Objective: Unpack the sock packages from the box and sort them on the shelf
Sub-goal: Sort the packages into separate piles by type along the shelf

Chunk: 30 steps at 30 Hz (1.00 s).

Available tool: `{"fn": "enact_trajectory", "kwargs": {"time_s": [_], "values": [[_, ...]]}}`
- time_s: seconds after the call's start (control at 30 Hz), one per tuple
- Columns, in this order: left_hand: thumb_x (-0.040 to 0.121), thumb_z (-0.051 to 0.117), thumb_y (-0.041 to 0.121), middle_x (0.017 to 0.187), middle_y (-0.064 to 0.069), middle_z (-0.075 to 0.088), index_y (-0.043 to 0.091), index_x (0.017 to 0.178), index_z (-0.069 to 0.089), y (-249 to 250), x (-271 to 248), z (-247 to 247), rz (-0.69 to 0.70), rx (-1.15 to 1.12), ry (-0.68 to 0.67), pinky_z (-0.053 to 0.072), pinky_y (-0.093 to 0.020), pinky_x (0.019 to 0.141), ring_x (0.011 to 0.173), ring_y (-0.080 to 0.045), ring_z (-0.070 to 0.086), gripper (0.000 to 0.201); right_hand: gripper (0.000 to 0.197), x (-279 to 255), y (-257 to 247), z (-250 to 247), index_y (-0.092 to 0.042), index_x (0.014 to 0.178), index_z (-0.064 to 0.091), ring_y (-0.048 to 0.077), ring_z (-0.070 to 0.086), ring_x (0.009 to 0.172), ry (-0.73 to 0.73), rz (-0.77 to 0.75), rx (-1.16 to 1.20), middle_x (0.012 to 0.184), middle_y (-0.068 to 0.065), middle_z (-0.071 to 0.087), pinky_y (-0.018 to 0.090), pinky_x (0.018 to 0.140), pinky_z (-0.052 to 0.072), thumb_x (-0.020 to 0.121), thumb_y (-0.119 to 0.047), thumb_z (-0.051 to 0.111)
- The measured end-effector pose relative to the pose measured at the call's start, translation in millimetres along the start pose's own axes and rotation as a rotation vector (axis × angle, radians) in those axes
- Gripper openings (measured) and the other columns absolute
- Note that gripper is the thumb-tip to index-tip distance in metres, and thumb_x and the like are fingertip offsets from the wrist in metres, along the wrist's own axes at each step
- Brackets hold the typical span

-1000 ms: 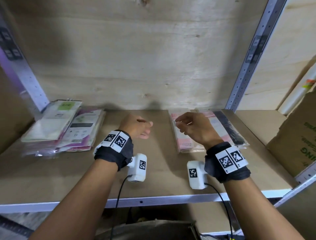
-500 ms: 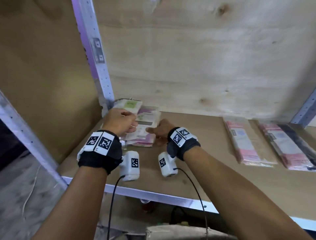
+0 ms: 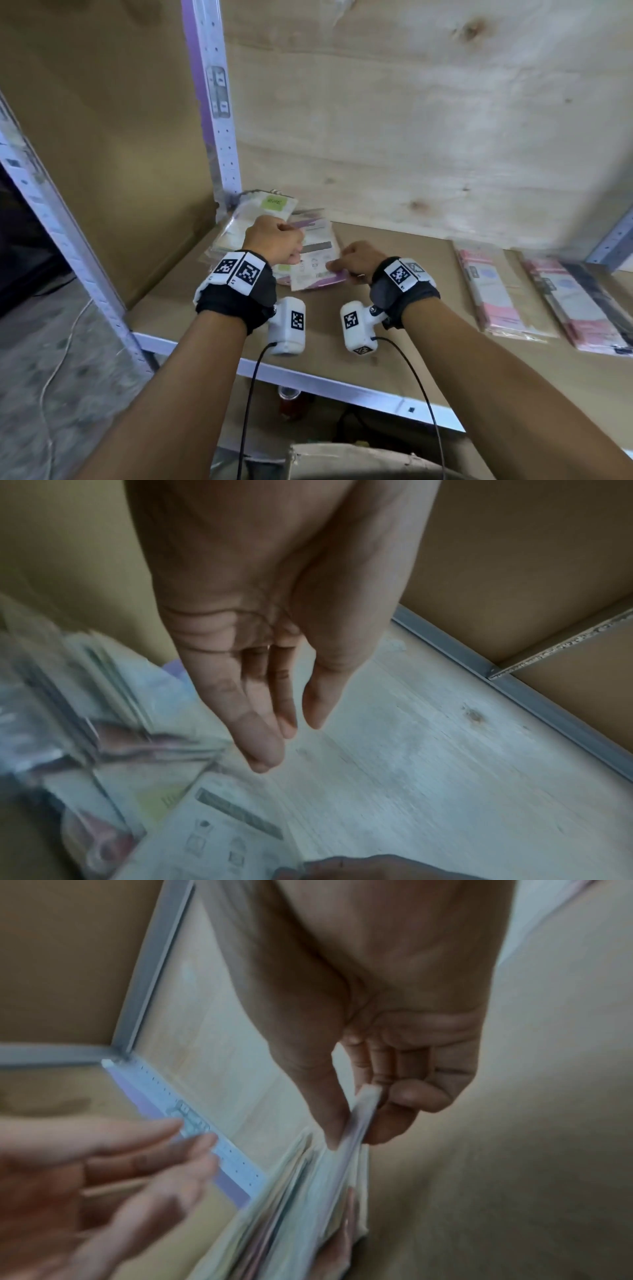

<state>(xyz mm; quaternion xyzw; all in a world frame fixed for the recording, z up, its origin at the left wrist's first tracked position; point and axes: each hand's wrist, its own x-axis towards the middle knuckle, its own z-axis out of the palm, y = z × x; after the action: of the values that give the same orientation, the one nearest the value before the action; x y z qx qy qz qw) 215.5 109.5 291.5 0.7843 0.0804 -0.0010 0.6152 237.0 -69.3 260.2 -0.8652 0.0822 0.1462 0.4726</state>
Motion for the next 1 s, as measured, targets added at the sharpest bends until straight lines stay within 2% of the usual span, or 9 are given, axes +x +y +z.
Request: {"fn": "enact_trajectory", "kwargs": {"time_s": [0.13,0.2,0.3,0.43,0.57,0.67,0.83,0.9,1.0], "values": [[0.090,0.071,0.028,0.113,-0.008,0.066,0.012,0.105,0.063,8,-12,28,-0.114,-0.074,-0.086,0.063,-0.044,0.077,0.082,-0.023,0.075,0.023,0.024,-36,11,-26,-0.009,0.104,0.048,0.031,0.059,0.090,-0.012,-0.100,0.230,0.108,0.024,0.063,0.041,0.069,0.052,0.091,0.002,0.065],[0.088,0.070,0.043,0.112,-0.001,0.063,0.020,0.112,0.057,14,-19,43,-0.164,-0.084,-0.131,0.063,-0.040,0.058,0.089,-0.022,0.074,0.036,0.024,-57,15,-42,-0.006,0.104,0.049,0.034,0.063,0.088,-0.009,-0.183,0.259,0.102,0.022,0.063,0.048,0.078,0.055,0.090,0.008,0.062],[0.085,0.070,0.053,0.100,0.004,0.058,0.026,0.093,0.055,25,-27,61,-0.179,-0.228,-0.186,0.047,-0.022,0.031,0.092,-0.023,0.073,0.032,0.025,-85,22,-61,-0.004,0.105,0.054,0.025,0.058,0.070,0.026,-0.354,0.179,0.089,0.018,0.057,0.029,0.055,0.050,0.088,0.014,0.061],[0.085,0.070,0.053,0.104,-0.018,0.069,0.015,0.109,0.059,34,-28,93,-0.130,-0.445,-0.217,0.059,-0.029,0.052,0.085,-0.028,0.076,0.047,0.029,-106,42,-80,-0.002,0.107,0.059,0.016,0.056,0.073,0.078,-0.470,-0.027,0.091,0.013,0.056,0.031,0.064,0.049,0.083,0.014,0.065],[0.102,0.054,0.022,0.109,-0.021,0.071,0.010,0.111,0.061,26,-32,124,-0.046,-0.387,-0.218,0.059,-0.028,0.055,0.072,-0.020,0.075,0.017,0.034,-114,70,-100,-0.011,0.110,0.065,0.016,0.059,0.087,0.042,-0.431,-0.045,0.105,0.005,0.061,0.027,0.068,0.052,0.082,-0.023,0.080],[0.103,0.050,0.014,0.105,-0.017,0.073,0.009,0.124,0.058,21,-38,145,0.019,-0.387,-0.300,0.060,-0.029,0.057,0.072,-0.019,0.076,0.022,0.031,-108,94,-115,-0.020,0.110,0.064,0.016,0.060,0.104,0.279,-0.392,-0.088,0.116,-0.001,0.063,0.022,0.073,0.047,0.091,-0.044,0.067],[0.102,0.052,0.009,0.101,-0.015,0.074,0.003,0.117,0.058,21,-45,163,0.014,-0.540,-0.356,0.062,-0.032,0.064,0.082,-0.021,0.076,0.017,0.038,-100,134,-140,-0.010,0.118,0.059,0.022,0.065,0.099,0.629,-0.197,0.020,0.112,0.006,0.068,0.041,0.087,0.054,0.096,-0.041,0.058],[0.101,0.053,0.006,0.101,-0.015,0.076,0.004,0.114,0.059,20,-41,165,0.005,-0.647,-0.327,0.062,-0.036,0.068,0.089,-0.025,0.076,0.015,0.043,-102,147,-148,-0.009,0.120,0.057,0.026,0.070,0.094,0.595,-0.132,0.229,0.106,0.009,0.070,0.047,0.086,0.057,0.094,-0.042,0.062],[0.098,0.055,0.001,0.104,-0.018,0.075,0.003,0.112,0.060,15,-40,175,-0.046,-0.753,-0.333,0.062,-0.045,0.080,0.099,-0.030,0.073,0.014,0.049,-111,153,-151,-0.008,0.121,0.059,0.028,0.076,0.085,0.236,-0.058,0.696,0.100,0.014,0.076,0.032,0.062,0.061,0.091,-0.047,0.065]]}}
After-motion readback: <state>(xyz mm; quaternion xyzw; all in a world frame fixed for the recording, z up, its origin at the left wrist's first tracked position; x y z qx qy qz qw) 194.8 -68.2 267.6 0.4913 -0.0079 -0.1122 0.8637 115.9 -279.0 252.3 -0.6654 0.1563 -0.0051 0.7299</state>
